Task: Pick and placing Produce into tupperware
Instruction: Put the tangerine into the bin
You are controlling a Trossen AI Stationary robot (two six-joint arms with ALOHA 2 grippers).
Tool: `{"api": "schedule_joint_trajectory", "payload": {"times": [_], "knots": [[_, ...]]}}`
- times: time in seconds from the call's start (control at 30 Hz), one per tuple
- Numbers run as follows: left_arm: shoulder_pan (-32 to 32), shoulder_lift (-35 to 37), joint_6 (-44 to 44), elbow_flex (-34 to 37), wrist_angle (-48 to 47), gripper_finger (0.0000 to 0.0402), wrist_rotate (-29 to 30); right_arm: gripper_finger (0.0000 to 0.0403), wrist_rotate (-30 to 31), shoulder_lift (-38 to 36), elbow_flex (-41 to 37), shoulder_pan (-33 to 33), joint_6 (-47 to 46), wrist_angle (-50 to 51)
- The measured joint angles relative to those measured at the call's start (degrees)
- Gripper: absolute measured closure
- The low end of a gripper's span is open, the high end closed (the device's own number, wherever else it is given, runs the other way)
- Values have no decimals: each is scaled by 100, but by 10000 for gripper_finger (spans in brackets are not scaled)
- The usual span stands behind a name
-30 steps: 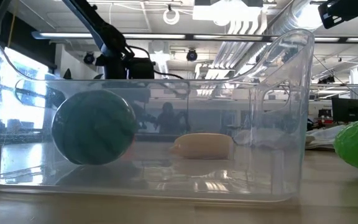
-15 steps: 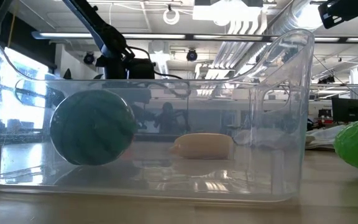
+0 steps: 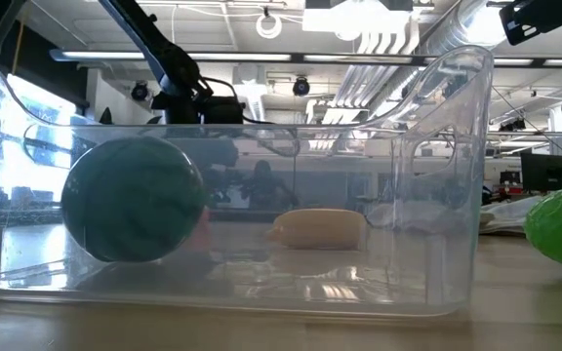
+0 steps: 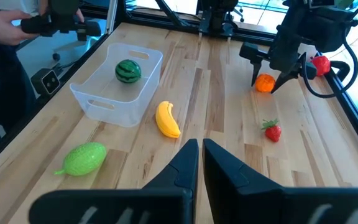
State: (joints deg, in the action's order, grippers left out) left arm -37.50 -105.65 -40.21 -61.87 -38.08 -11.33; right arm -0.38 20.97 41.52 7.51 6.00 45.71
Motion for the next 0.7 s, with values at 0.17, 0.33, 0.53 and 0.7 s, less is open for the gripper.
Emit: {"api": "schedule_joint_trajectory", "payload": {"times": [0.17, 0.33, 0.53, 0.7], "knots": [[0, 0, 35, 0, 16, 161, -4, 386, -1, 0, 0, 0, 0, -1], [2, -4, 33, 2, 13, 130, 1, 386, -1, 0, 0, 1, 0, -2], [2, -7, 31, 2, 37, 149, 26, 386, 0, 0, 0, 2, 1, -2], [2, -7, 33, 2, 48, 166, 39, 386, 0, 0, 0, 2, 0, -2]]}}
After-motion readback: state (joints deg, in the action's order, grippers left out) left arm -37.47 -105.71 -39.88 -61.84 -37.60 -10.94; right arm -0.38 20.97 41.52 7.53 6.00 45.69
